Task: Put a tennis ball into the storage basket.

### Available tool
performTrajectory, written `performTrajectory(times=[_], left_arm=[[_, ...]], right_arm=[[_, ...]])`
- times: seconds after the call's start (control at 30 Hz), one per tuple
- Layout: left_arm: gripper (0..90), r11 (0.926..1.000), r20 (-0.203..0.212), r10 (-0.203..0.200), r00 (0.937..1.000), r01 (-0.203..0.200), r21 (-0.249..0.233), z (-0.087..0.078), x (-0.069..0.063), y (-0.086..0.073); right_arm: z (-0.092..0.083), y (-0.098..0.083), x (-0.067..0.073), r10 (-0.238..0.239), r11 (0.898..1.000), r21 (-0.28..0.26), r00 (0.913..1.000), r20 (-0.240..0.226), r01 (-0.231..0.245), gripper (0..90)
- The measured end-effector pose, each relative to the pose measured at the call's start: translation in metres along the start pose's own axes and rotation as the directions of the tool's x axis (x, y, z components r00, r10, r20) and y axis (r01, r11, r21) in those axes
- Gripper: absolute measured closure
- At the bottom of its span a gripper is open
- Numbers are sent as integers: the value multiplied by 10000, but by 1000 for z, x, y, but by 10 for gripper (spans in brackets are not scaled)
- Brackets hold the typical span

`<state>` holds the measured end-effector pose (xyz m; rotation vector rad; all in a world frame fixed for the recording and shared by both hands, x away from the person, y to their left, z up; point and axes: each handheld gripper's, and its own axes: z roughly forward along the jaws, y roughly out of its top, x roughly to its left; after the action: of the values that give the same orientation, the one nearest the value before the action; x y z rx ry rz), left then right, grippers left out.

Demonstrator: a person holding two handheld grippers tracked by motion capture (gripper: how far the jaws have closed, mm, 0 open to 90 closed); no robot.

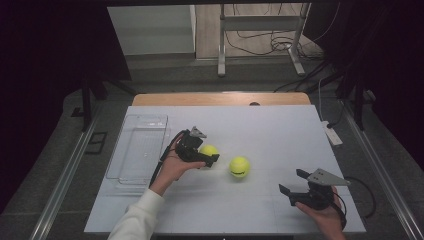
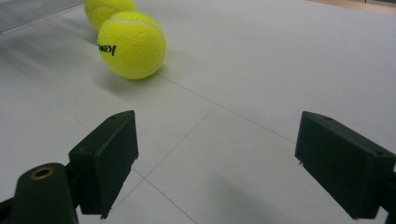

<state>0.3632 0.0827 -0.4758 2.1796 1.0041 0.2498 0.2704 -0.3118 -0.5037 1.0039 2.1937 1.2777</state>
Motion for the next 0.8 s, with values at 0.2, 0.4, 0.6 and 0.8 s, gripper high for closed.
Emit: performTrajectory(times=[0.2,0.4,0.6,0.8], left_arm=[[86,9999,-38,-99,9999,100,128,4,2,-1],[81,9995,-6,-192,9998,192,231,8,2,-3],[71,9989,-43,-188,9998,190,418,13,5,-5],[60,9982,-19,-315,9995,316,502,19,7,-5]], right_arm=[[0,0,0,7,10000,29,10000,4,-7,137],[1,0,1,-31,10000,62,10000,1,31,137],[0,0,1,-31,10000,67,10000,14,31,137],[0,0,1,-33,10000,60,10000,-14,33,137]])
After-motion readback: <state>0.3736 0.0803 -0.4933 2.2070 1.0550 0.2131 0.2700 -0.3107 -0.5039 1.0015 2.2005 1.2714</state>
